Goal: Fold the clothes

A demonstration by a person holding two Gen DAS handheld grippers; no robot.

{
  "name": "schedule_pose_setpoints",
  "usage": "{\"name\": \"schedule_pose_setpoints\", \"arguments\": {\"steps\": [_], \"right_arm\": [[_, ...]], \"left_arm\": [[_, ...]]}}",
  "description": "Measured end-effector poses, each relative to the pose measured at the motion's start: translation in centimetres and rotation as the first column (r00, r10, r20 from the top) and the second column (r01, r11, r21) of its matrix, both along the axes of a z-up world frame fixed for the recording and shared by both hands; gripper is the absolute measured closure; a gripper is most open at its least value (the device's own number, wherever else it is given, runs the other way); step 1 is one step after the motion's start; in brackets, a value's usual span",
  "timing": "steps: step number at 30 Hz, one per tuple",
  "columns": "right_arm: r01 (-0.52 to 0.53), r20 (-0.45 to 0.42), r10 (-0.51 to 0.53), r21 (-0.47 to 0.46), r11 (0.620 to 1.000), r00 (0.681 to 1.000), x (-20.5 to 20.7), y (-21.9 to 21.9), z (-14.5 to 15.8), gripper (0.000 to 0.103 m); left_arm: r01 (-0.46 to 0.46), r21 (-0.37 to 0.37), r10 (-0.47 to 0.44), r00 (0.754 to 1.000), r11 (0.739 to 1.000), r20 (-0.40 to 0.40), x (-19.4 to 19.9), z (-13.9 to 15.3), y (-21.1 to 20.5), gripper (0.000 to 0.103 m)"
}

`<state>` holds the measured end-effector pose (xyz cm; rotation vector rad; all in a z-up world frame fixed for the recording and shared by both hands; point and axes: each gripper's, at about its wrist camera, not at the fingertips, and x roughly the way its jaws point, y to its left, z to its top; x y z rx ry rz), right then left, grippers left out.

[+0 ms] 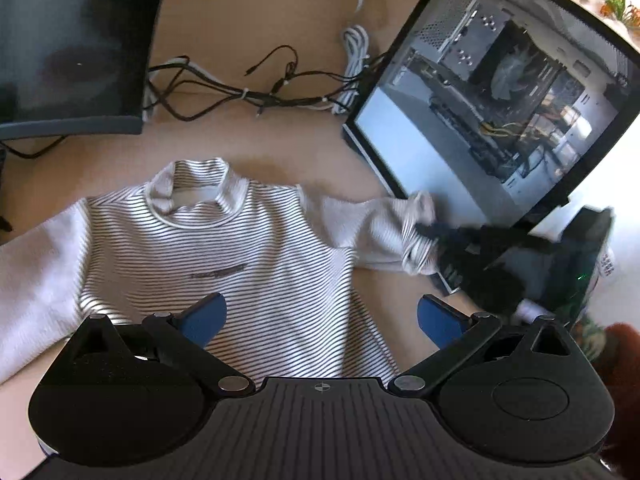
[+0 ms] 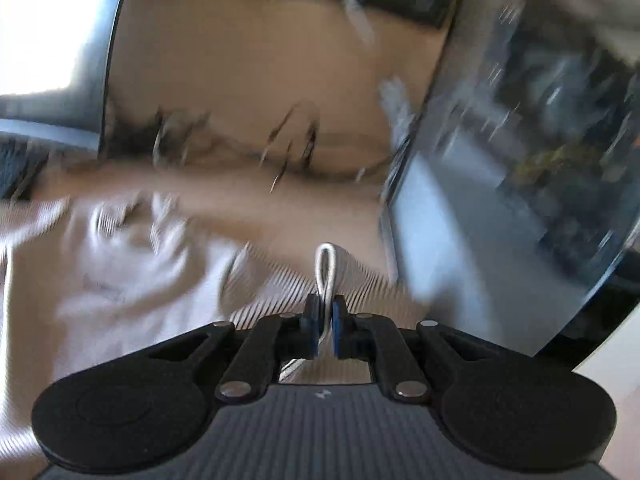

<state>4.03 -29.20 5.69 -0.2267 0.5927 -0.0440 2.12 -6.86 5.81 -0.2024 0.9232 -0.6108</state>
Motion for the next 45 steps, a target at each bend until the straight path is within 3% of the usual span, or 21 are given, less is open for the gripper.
{"name": "schedule_pose_setpoints", "arguments": {"steps": [3, 9, 13, 23, 34, 45], "right_arm": [[0.025, 0.095, -0.027, 0.025, 0.999, 0.995, 0.1, -0.4, 3.2, 0.099], [0.052, 0.168, -0.075, 0.136, 0.989, 0.983, 1.2, -2.1, 6.9, 0.099], [0.05, 0.187, -0.089, 0.204, 0.978, 0.978, 1.7, -2.5, 8.2, 0.099], [-0.015, 0.199, -0.029, 0.218, 0.976, 0.979, 2.3, 0.0, 9.2, 0.099], [-0.162, 0.2, 0.123, 0.194, 0.968, 0.972, 3.8, 7.5, 10.1, 0.099], [-0.333, 0.167, 0.304, 0.181, 0.926, 0.938, 5.5, 17.6, 9.5, 0.099]], "left_arm": [[0.005, -0.016, -0.005, 1.0, 1.0, 0.005, 0.0, 0.1, -0.1, 0.0], [0.013, -0.031, -0.013, 1.0, 0.999, 0.007, -0.1, 0.2, -0.2, 0.0], [0.005, -0.04, -0.005, 1.0, 0.999, 0.002, -0.2, 0.2, 0.1, 0.0], [-0.044, -0.058, 0.044, 0.999, 0.997, -0.001, -0.6, 0.1, 2.4, 0.0], [-0.188, -0.025, 0.188, 0.982, 0.982, 0.003, -1.6, 0.0, 7.8, 0.0], [-0.269, -0.01, 0.269, 0.963, 0.963, 0.019, -3.5, 0.0, 12.9, 0.0]]}}
